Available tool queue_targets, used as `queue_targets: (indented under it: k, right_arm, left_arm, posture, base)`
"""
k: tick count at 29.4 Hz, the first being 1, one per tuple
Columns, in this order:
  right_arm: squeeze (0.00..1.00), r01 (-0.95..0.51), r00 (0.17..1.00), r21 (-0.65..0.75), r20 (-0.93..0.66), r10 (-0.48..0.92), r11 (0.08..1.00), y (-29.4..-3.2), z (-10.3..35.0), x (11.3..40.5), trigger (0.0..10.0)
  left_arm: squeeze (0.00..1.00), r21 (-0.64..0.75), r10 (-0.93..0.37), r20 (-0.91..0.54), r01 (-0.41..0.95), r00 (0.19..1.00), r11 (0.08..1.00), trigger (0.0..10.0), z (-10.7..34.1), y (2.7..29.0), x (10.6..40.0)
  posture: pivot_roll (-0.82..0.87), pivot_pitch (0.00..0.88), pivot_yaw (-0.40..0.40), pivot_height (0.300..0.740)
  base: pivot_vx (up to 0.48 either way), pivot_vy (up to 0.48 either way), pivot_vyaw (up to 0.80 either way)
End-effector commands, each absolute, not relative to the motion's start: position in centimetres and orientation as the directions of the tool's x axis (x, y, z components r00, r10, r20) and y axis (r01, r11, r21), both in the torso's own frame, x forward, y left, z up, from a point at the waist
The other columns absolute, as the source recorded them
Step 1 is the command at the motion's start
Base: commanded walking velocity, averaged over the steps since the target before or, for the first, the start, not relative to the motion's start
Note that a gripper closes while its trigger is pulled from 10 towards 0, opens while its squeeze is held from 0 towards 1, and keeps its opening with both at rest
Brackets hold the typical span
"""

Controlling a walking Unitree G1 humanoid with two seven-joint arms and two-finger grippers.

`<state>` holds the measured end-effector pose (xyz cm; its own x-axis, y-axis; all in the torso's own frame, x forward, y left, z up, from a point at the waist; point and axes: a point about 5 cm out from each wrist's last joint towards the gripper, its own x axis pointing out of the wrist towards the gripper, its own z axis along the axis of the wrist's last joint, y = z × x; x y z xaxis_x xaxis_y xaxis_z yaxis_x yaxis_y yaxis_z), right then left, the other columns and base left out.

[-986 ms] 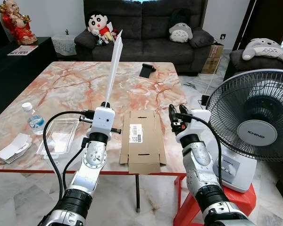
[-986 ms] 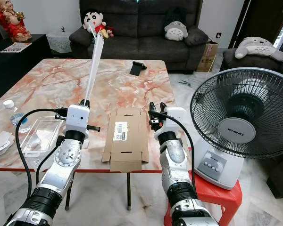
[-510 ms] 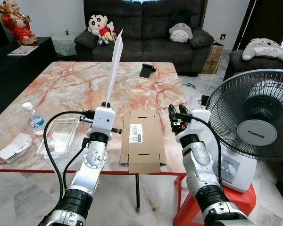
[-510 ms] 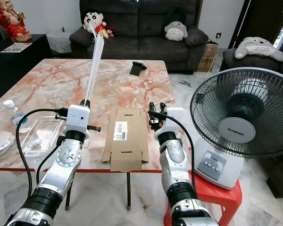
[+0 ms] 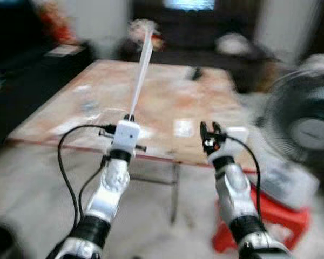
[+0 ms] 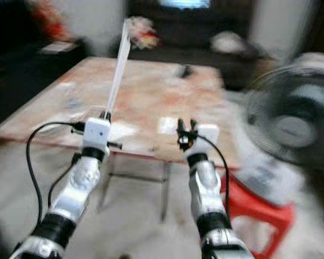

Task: Picking trash to rubbish bin

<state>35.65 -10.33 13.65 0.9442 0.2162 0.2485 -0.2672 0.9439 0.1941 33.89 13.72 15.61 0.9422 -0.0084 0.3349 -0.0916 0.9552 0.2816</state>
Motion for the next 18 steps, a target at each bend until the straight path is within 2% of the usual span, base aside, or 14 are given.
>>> queue_targets:
  k: [1,18]
  right_arm:
    - [0.0,-0.245,0.945,0.184,0.266,0.191,0.952,-11.3,14.4,36.03,10.0]
    - [0.0,-0.231,0.952,0.174,0.243,0.186,0.957,-11.81,13.98,36.02,10.0]
  left_arm:
    - [0.0,0.281,-0.052,0.395,-0.066,0.917,0.958,10.0,17.39,12.33,34.23]
    - [0.0,0.282,-0.046,0.373,-0.066,0.927,0.957,10.0,16.76,12.55,34.19]
  posture:
    - [-0.03,0.0,-0.012,0.74]
    - [-0.04,0.0,-0.017,0.74]
  base:
    - [-0.322,0.0,0.0]
    - [-0.302,0.0,0.0]
